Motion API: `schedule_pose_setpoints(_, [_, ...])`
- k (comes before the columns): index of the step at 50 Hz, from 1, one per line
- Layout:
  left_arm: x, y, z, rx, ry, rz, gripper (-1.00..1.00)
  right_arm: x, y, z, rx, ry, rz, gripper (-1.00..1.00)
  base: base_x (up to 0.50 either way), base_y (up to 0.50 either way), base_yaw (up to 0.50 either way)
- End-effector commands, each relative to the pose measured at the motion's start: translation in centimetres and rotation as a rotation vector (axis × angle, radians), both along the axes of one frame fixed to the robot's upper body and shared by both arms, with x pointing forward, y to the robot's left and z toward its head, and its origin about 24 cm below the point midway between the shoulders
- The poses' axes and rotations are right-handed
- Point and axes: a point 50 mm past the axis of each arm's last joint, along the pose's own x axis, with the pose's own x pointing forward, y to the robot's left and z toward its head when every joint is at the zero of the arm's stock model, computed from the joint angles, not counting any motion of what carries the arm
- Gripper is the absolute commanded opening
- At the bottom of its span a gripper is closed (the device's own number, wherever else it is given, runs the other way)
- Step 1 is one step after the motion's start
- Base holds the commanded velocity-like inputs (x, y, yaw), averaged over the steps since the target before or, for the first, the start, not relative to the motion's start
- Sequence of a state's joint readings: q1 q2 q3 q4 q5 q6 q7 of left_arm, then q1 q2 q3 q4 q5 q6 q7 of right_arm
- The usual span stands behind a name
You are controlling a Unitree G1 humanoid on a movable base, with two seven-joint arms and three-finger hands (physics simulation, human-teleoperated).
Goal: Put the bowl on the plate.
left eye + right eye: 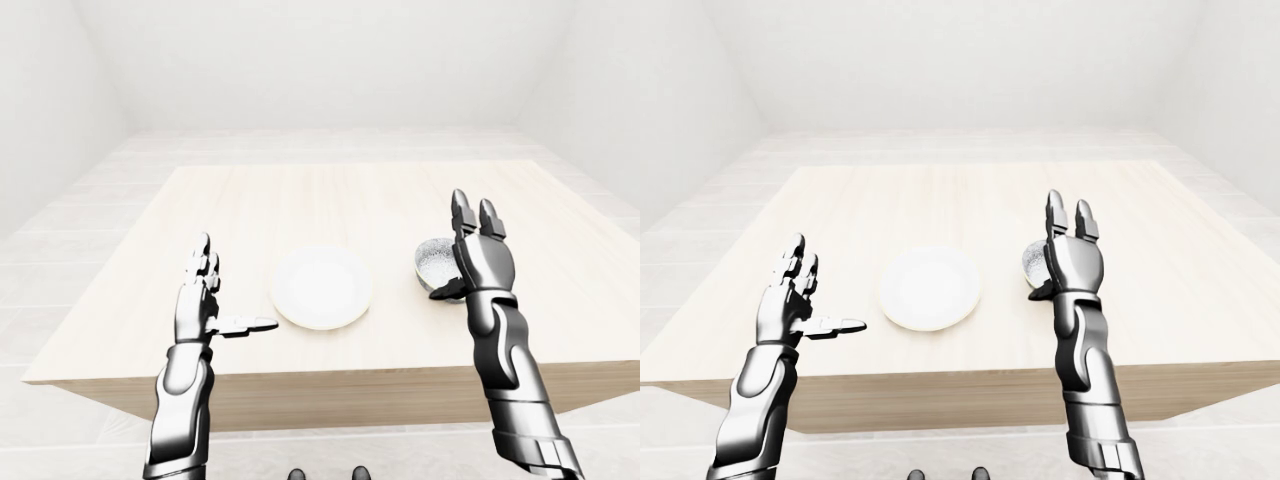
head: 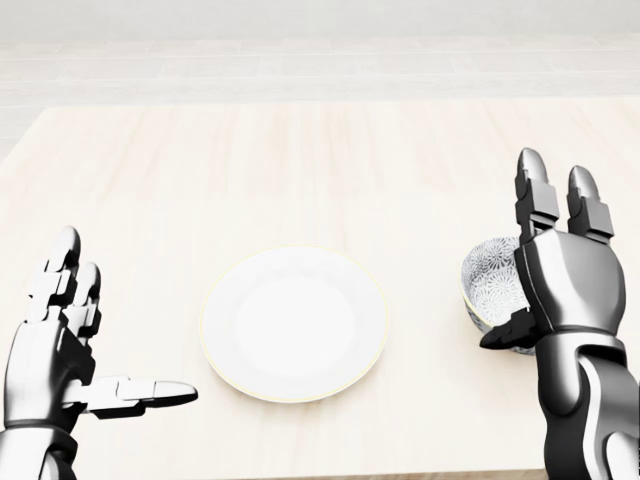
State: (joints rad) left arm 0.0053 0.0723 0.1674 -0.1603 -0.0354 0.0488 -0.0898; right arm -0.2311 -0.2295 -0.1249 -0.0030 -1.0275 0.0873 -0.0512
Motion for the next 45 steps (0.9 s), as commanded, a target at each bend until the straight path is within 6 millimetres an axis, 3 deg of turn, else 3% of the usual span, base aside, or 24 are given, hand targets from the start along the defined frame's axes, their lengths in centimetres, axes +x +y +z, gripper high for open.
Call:
schedule_pose_setpoints(1, [0.1,-0.1,-0.1,0.006,-0.002,0.004,1.00,0.6,-0.3,-1.3,-0.074,0.081,-0.019,1.00,0.00,0.00,0.00])
schedule_pose_setpoints(24, [0.2,-0.1,-0.2,-0.011,0.000,0.006,1.00,0.0,0.3,-3.0,-0.163,0.177,-0.010,1.00,0.00,0.00,0.00])
schedule_pose_setpoints(45, [0.3,0.2,-0.6,-0.014,0.006,0.012,1.00,0.8,0.1,-5.1,-0.188,0.249,-0.026,1.00,0.00,0.00,0.00])
